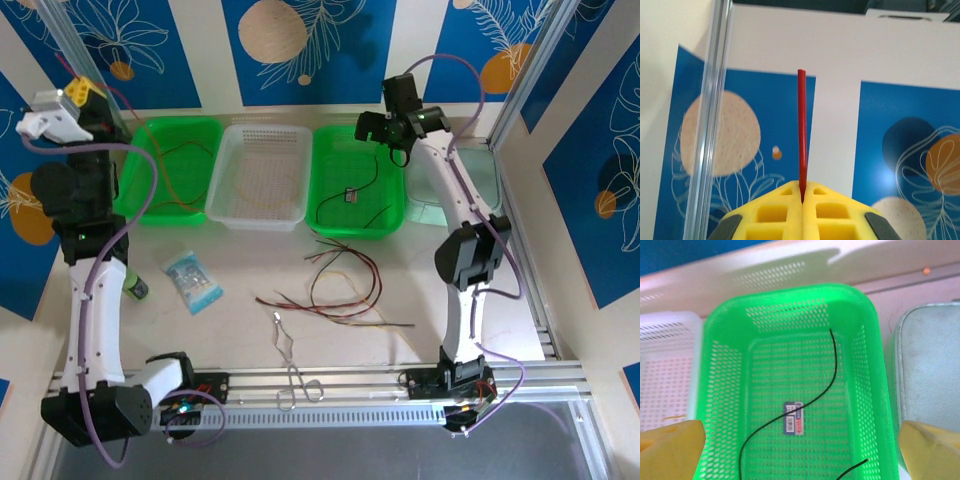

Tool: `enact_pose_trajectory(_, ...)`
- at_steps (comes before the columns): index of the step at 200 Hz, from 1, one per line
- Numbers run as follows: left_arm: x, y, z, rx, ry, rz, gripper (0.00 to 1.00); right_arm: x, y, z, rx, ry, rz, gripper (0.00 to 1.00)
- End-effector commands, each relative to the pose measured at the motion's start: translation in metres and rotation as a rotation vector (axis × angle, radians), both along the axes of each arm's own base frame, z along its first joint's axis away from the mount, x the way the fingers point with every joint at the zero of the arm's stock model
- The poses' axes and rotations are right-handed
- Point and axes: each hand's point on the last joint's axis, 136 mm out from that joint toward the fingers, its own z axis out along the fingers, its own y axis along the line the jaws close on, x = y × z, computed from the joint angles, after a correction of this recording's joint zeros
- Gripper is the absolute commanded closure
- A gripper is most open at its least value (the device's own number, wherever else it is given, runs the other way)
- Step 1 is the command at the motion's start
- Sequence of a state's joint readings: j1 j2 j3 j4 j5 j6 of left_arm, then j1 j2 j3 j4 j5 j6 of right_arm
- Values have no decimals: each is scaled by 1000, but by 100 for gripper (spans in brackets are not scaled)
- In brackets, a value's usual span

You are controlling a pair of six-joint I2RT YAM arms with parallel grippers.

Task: Untangle the cables

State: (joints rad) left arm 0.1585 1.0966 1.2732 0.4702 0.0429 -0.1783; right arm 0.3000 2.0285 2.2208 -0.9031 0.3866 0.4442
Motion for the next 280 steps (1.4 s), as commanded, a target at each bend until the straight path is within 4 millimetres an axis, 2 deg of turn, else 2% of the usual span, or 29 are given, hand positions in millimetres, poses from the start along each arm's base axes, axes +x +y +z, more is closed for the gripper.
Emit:
enact_pose_trajectory(1,-4,-7,38,59,-86,2,100,-13,10,11,28,-20,53,1)
enact_pose_trajectory(35,17,-7,71,73,-133,-13,100,-27,15,8,42,-10,75,1)
enact_pose_trajectory(56,34,0,80,116,-129,50,100,-36,16,6,53,-5,77,1)
enact_pose_trajectory(74,56,6,76,169,-92,108,100,-43,14,7,55,-7,79,1)
enact_pose_trajectory(92,85,18,54,195,-28,173,100,-50,11,9,62,-14,83,1)
enact_pose_trajectory(111,121,37,17,182,73,245,100,-57,6,12,51,-17,91,1)
enact_pose_trajectory(128,141,49,-9,191,115,311,100,-63,-1,13,44,-17,95,1)
enact_pose_trajectory(142,160,56,-39,191,197,338,100,-67,-9,16,38,-19,87,1)
enact_pose_trajectory(153,177,58,-72,181,276,317,100,-71,-14,18,44,-25,79,1)
enact_pose_trajectory(178,205,43,-152,132,470,234,100,-79,-22,20,54,-35,59,1)
enact_pose_trajectory(215,233,26,-265,27,751,156,100,-90,-20,17,71,-16,59,1)
enact_pose_trajectory(229,241,21,-300,-15,852,110,100,-93,-22,17,64,-16,60,1)
enact_pose_trajectory(244,245,20,-327,-39,947,101,100,-97,-26,18,51,-20,61,1)
enact_pose_trajectory(280,241,48,-381,-305,1165,180,100,-106,-37,25,61,-40,47,1)
